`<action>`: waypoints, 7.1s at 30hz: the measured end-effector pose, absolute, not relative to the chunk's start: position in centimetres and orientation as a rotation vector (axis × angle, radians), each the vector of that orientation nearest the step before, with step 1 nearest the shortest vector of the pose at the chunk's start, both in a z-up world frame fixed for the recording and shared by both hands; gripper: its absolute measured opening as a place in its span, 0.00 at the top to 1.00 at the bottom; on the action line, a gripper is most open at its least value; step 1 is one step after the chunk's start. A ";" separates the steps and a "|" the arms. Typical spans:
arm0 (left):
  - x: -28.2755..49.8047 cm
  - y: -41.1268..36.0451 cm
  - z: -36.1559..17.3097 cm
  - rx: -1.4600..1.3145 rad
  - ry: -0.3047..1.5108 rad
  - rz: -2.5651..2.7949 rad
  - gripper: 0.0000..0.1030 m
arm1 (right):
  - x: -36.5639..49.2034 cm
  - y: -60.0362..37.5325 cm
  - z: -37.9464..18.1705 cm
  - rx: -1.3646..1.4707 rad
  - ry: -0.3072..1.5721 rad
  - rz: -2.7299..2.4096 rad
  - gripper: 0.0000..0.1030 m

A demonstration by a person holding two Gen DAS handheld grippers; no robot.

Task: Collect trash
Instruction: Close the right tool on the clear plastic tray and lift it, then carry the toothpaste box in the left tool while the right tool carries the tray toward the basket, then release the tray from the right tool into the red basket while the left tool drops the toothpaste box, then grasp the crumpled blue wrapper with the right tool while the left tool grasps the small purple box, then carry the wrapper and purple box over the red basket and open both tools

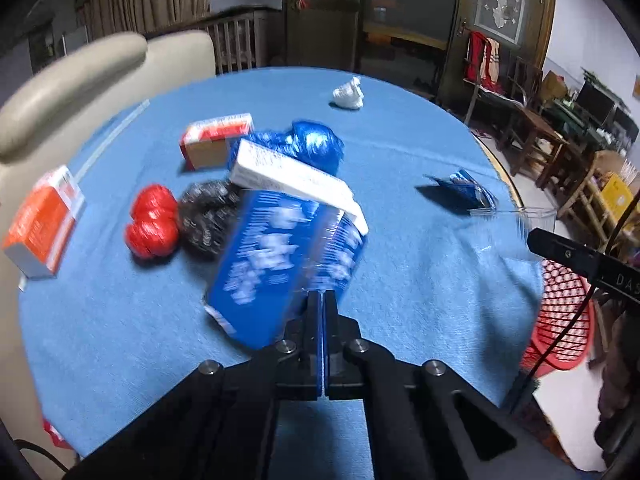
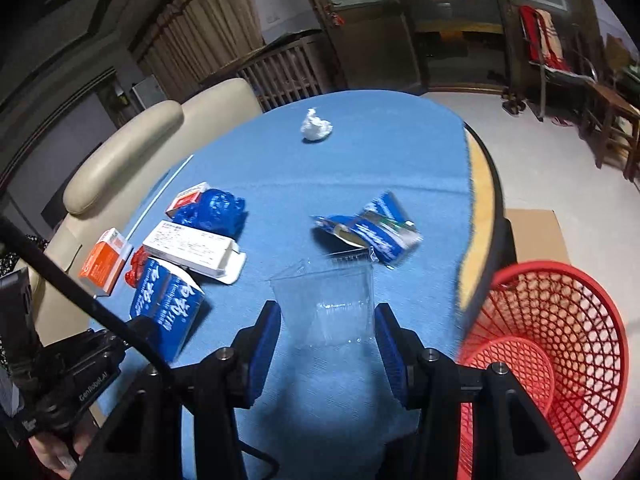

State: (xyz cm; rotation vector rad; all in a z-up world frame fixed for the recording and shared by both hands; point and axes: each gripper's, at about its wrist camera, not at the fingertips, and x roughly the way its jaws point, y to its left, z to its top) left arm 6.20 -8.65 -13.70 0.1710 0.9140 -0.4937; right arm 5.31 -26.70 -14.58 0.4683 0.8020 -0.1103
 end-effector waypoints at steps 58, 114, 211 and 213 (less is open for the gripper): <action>3.7 -13.4 -12.2 0.276 0.767 -0.548 0.47 | 2.2 -31.1 -17.5 0.772 0.821 -0.008 0.23; -2.9 -28.4 -11.1 0.460 0.807 -0.957 0.42 | -11.9 -45.1 -19.9 1.122 0.632 -0.250 0.34; 0.6 -18.1 -4.5 0.226 0.662 -0.792 0.85 | -2.6 -35.3 -13.4 0.621 0.613 -0.099 0.79; 0.0 -19.0 -4.4 0.243 0.655 -0.808 0.85 | -3.3 -35.5 -13.3 0.623 0.606 -0.106 0.79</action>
